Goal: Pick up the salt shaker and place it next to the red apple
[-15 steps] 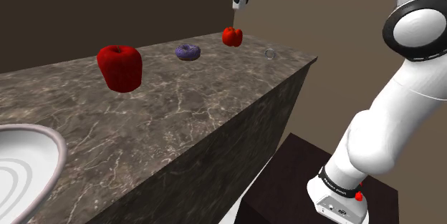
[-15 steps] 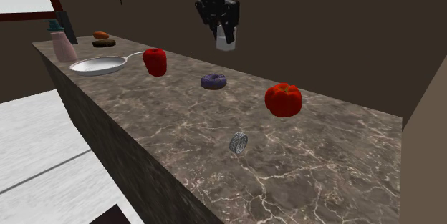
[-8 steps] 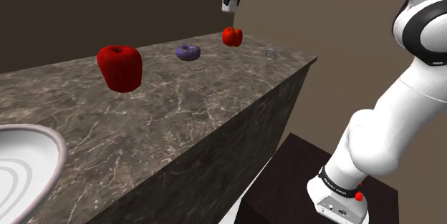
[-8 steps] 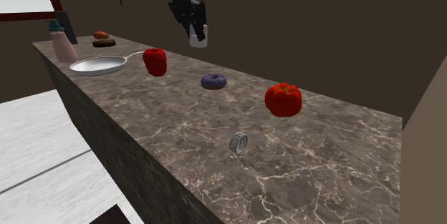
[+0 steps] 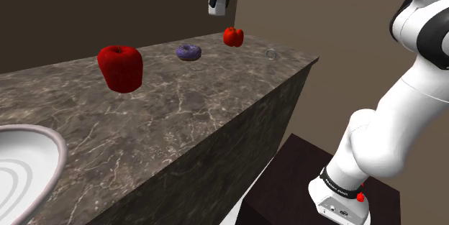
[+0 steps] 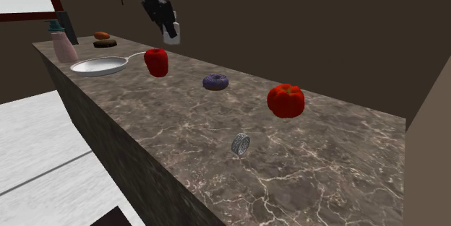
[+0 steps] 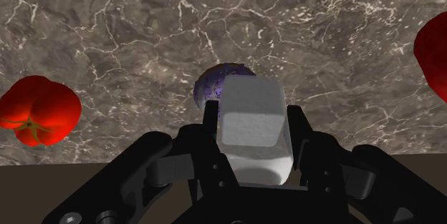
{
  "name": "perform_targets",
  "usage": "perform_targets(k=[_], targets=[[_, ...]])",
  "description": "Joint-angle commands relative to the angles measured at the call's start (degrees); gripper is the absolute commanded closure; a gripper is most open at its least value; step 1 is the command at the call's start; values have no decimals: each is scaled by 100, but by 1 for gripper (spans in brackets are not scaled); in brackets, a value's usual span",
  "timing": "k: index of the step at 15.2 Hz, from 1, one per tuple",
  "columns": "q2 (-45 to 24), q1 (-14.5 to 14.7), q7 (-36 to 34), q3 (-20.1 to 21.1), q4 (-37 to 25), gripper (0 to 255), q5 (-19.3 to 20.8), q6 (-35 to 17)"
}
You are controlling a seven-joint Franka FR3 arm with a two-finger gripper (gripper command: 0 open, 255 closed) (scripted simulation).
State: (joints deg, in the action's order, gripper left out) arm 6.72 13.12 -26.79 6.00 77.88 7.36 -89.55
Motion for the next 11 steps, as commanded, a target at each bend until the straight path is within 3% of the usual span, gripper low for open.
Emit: perform_targets(k=[1,11], targets=[[-86,128,-310,191,-104,255,91,61],[-985,914,-1759,1100,-1255,255,745,633]])
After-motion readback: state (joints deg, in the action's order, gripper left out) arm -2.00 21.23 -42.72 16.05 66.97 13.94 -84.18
